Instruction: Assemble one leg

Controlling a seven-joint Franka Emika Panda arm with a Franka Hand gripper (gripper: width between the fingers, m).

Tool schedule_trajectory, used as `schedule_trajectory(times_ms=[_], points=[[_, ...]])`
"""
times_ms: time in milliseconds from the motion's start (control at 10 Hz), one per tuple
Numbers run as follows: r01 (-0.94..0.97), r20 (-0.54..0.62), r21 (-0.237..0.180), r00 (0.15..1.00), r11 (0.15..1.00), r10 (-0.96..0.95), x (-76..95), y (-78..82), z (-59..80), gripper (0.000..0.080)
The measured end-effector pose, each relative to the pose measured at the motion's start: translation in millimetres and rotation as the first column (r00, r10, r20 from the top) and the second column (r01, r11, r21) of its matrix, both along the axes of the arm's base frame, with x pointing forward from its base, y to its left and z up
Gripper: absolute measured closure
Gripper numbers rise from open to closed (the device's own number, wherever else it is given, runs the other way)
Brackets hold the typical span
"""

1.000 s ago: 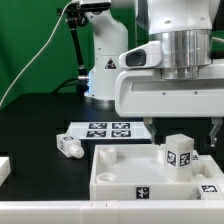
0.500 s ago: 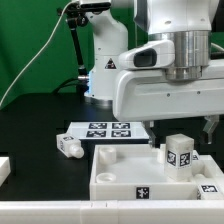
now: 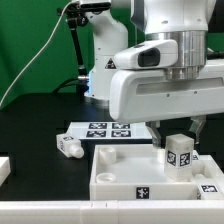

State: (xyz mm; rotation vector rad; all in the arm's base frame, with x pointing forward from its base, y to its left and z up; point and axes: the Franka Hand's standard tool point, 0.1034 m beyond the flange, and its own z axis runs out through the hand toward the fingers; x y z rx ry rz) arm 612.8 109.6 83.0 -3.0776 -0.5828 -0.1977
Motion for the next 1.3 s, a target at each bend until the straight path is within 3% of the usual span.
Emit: schedule_trajectory(times_ms=[100,300,600,900,1100,1300], points=[[0.015,0.0,0.003,1.0,1.0,-0.015,0.0,0.0,0.0,0.052],[0.061,-0.002,0.009,0.998,0.998,-0.061,0.0,0.2,0.0,0.0517],[0.399,-0.02,0.052,0.917,0.916,-0.398,-1.1,2.1,-0.9,0.0517],[0.727,-0.061,0.084,0.686,0.681,-0.725,-2.4,4.1,-1.4,0.0517],[0.899,-0.108,0.093,0.437,0.428,-0.893,-4.6,8.8,-2.2,0.0517],[0.954,-0.125,0.093,0.295,0.285,-0.947,-5.2,11.9,-2.2,0.0517]])
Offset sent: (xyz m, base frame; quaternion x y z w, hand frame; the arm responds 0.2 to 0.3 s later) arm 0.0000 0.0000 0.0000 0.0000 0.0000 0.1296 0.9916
